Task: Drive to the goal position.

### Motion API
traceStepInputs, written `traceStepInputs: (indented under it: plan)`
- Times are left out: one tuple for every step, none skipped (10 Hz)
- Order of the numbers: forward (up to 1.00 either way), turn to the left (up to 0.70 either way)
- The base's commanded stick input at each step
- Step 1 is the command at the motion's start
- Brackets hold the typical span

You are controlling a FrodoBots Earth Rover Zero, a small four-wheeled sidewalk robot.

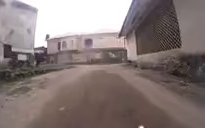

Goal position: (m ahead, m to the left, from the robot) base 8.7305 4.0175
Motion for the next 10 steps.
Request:
traceStepInputs:
  plan:
    - [0.30,0.00]
    - [0.30,0.00]
    - [0.30,0.00]
    - [0.30,0.00]
    - [0.30,0.00]
    - [0.30,0.00]
    - [0.30,0.00]
    - [0.30,0.00]
    - [0.30,0.00]
    - [0.30,0.00]
